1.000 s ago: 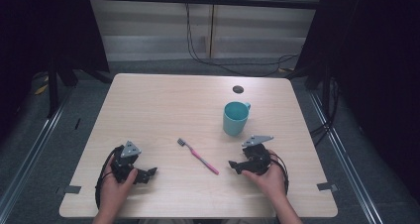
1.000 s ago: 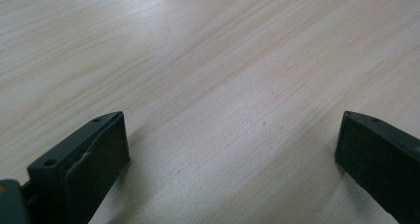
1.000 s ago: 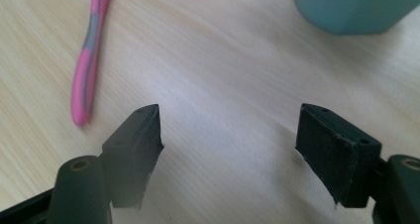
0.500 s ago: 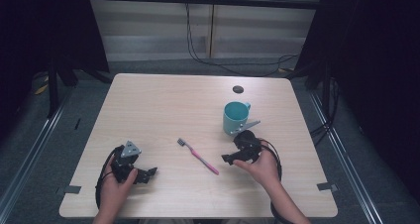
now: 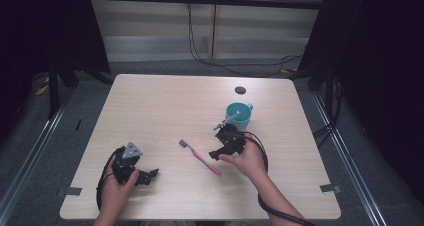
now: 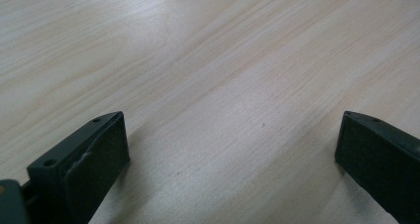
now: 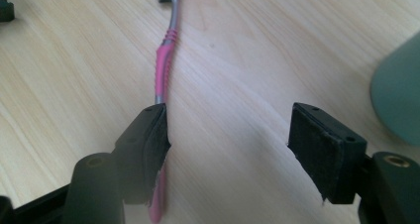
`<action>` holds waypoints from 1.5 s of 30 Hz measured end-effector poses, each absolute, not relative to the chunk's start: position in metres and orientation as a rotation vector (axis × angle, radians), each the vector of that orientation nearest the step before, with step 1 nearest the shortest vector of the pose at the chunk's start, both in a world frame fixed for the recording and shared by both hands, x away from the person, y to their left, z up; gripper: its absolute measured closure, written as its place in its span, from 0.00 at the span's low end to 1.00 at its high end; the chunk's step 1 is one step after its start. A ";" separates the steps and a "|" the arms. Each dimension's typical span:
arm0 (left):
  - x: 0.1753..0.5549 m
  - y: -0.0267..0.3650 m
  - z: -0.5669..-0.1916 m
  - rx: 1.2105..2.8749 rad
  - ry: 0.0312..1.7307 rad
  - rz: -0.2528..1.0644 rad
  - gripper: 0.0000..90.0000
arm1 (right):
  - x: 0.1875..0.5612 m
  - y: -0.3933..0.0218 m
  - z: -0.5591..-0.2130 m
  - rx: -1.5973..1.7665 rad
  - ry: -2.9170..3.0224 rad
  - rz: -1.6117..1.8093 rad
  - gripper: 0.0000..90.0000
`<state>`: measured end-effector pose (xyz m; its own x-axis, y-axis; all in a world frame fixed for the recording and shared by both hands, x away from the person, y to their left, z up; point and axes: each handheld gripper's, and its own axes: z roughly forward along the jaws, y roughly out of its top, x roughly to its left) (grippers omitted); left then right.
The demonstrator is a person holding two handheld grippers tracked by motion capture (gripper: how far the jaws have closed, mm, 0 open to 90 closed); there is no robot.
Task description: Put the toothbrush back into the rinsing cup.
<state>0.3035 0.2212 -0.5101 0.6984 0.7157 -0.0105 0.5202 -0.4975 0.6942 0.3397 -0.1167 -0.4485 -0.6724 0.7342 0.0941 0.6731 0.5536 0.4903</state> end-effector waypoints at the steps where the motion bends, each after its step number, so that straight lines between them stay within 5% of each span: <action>1: 0.303 0.221 -0.510 2.215 0.939 0.365 0.00 | 0.340 -0.117 -0.449 1.211 2.660 0.760 0.37; 23: 0.303 0.220 -0.510 2.209 0.943 0.359 0.00 | 0.369 -0.058 -0.460 1.229 2.784 0.692 0.58; 37: 0.304 0.220 -0.510 2.213 0.942 0.359 0.00 | 0.373 -0.025 -0.469 1.168 2.870 0.339 0.89; 45: 0.304 0.220 -0.510 2.213 0.943 0.358 0.00 | 0.370 -0.037 -0.465 1.223 2.827 0.479 0.90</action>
<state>0.3036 0.2199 -0.5102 0.6978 0.7161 -0.0172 0.5243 -0.4942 0.6934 0.3702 -0.0374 -0.4645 -0.6918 0.7153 0.0988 0.7079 0.6450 0.2878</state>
